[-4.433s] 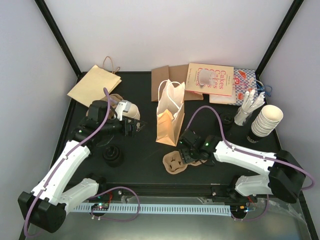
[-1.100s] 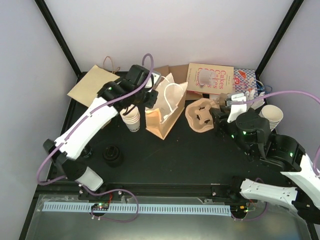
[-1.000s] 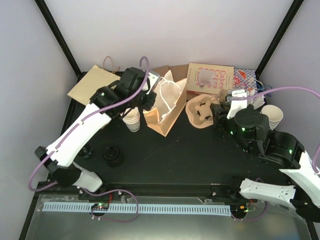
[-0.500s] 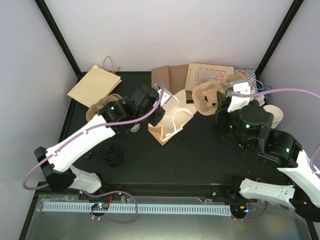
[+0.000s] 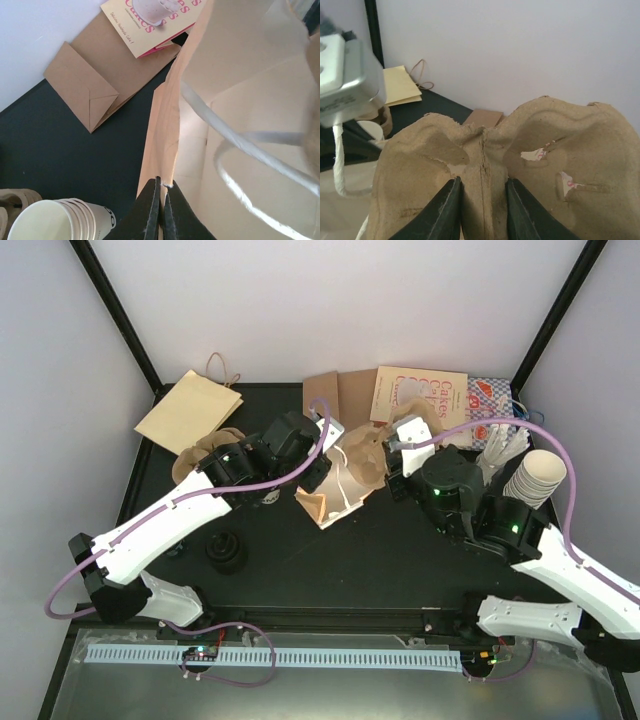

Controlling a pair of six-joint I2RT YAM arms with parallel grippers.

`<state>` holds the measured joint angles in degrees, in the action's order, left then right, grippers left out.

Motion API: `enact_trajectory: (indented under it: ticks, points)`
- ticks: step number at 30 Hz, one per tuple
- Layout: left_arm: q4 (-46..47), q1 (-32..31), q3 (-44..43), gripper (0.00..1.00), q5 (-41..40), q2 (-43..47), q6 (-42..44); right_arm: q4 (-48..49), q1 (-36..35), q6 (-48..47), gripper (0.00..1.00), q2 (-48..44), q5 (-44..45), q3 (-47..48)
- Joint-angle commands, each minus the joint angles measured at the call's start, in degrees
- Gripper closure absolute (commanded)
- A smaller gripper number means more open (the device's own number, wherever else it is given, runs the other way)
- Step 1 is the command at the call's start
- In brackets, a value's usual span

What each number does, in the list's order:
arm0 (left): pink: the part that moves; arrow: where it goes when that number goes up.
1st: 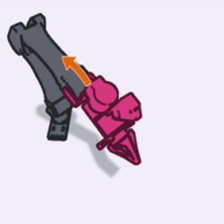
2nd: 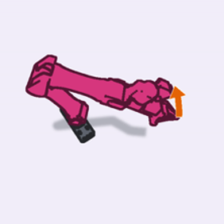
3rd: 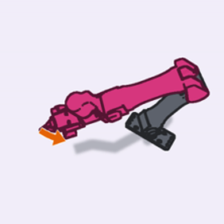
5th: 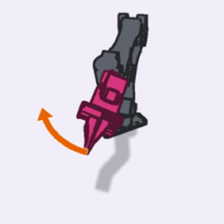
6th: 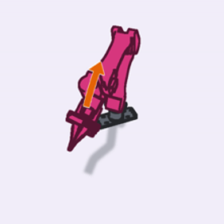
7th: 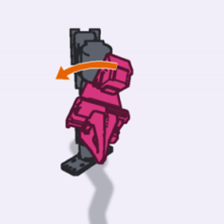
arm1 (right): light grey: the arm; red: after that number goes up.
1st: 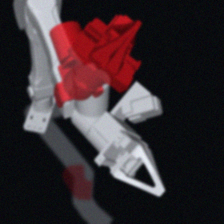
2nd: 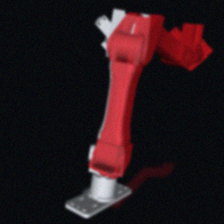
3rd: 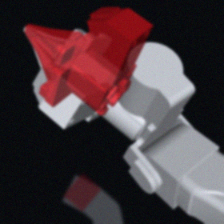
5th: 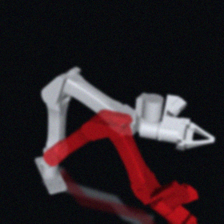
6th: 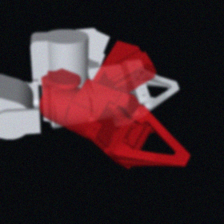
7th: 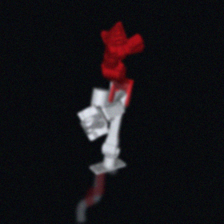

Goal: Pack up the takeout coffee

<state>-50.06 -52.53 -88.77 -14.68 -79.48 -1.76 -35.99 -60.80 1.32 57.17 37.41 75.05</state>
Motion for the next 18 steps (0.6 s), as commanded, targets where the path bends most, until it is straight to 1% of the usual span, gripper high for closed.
enact_trajectory:
  ticks: [1,4,6,8,10,13,18]
  points:
    - [1.04,-0.29,-1.17,0.98,-1.84,1.38,-0.42,2.17,-0.51,0.55,0.73,-4.21,-2.24,-2.64]
    - [1.04,-0.29,-1.04,0.98,-1.08,1.85,-0.01,5.72,-0.51,0.12,0.75,-6.92,7.53,-5.69]
    - [0.64,-0.29,-1.26,0.98,-0.61,1.92,0.07,9.51,-0.51,-2.91,0.75,-8.55,12.24,-6.83]
    - [0.21,-0.29,-1.53,0.98,-0.29,1.83,0.09,14.53,-0.55,-6.69,0.75,-9.42,14.90,-7.65]
    - [-0.09,-0.29,-1.82,0.99,0.05,1.71,0.11,19.14,-0.55,-10.45,0.75,-9.58,16.73,-8.42]
    - [-0.42,-0.29,-2.24,0.98,0.47,1.37,-0.07,23.18,-0.51,-14.66,0.75,-8.14,18.37,-8.82]
    - [-0.95,-0.29,-2.81,0.98,0.69,1.24,-0.41,29.12,-0.55,-20.88,0.75,-5.44,18.07,-11.09]
